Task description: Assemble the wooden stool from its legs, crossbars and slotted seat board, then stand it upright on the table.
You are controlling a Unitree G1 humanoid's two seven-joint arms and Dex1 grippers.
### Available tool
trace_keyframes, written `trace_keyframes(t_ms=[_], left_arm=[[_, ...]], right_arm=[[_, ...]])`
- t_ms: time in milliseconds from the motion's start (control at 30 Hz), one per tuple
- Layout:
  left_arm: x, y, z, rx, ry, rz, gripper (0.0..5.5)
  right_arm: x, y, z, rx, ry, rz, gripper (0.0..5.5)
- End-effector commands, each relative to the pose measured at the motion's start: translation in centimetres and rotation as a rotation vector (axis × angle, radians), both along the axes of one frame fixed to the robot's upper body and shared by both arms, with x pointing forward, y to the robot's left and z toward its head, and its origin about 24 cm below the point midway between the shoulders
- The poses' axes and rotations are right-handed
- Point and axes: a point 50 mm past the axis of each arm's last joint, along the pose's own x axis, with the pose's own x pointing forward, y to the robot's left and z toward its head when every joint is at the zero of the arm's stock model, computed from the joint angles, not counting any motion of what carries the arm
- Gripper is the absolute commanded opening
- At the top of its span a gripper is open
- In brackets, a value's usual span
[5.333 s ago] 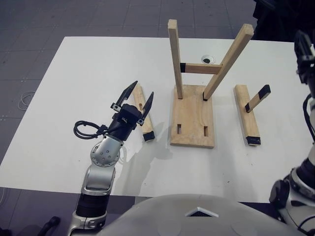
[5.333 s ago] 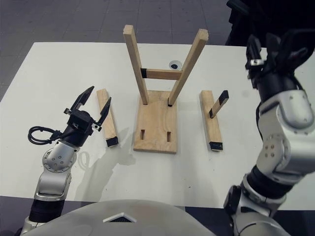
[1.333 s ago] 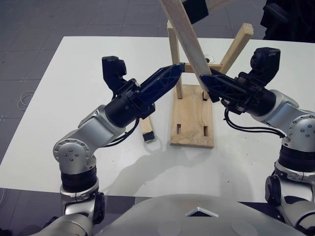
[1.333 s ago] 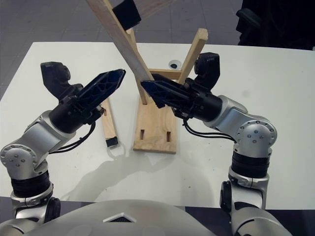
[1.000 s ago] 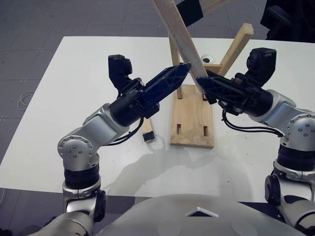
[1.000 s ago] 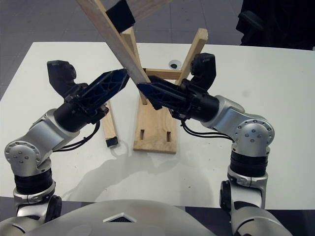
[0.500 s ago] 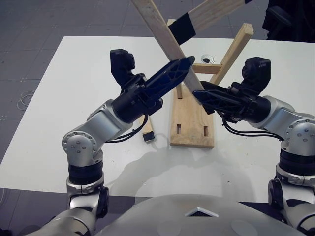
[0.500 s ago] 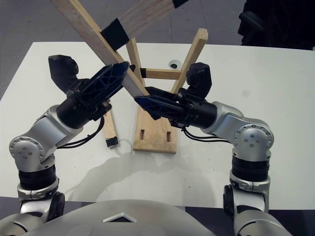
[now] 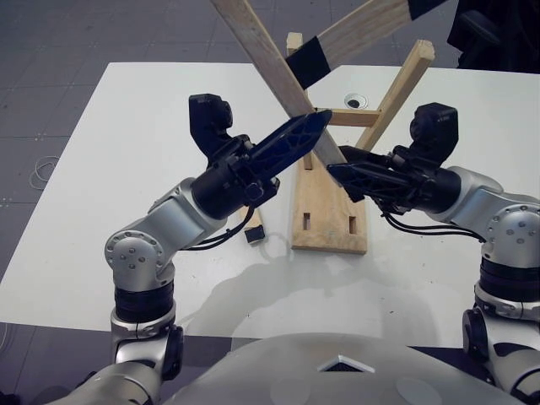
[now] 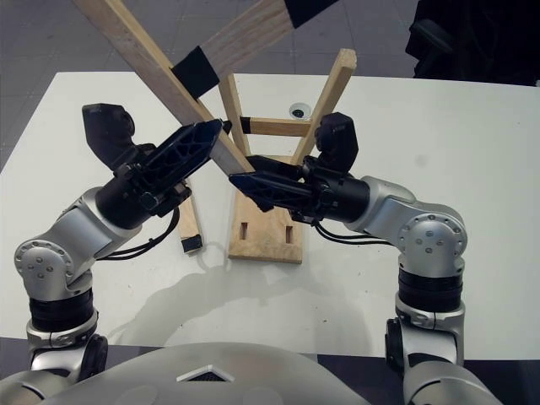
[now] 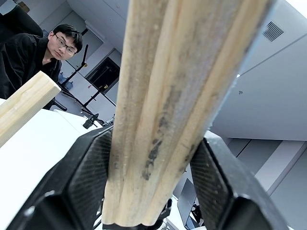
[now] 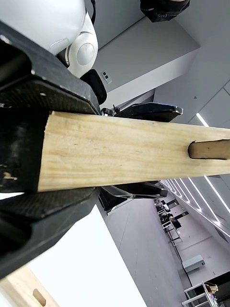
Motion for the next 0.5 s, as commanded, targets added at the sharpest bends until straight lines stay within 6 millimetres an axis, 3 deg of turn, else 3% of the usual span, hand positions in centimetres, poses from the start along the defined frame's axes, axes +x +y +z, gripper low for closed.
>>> trace_keyframes(t_ms=[33,67,367,500], left_arm=[[0.03,0.25,0.44,-0.037,-0.014,0.004,2.41],[0.02,0.25,0.41,-0.037,-0.014,0.004,2.41],[-0.34,-0.04,0.09,-0.035,-0.014,-0.006,2.14],[-0.34,0.02,0.21,-0.014,-0.05,0.003,2.14]], right_arm=[[-0.08,-0.09,0.01,-0.026,-0.011,0.015,2.04],[-0.08,-0.05,0.04,-0.024,-0.011,0.019,2.04],[0.22,-0.01,-0.27,-0.092,-0.013,0.005,3.7],[0.74,-0.48,-0.85,-0.164,-0.022,-0.055,3.74]])
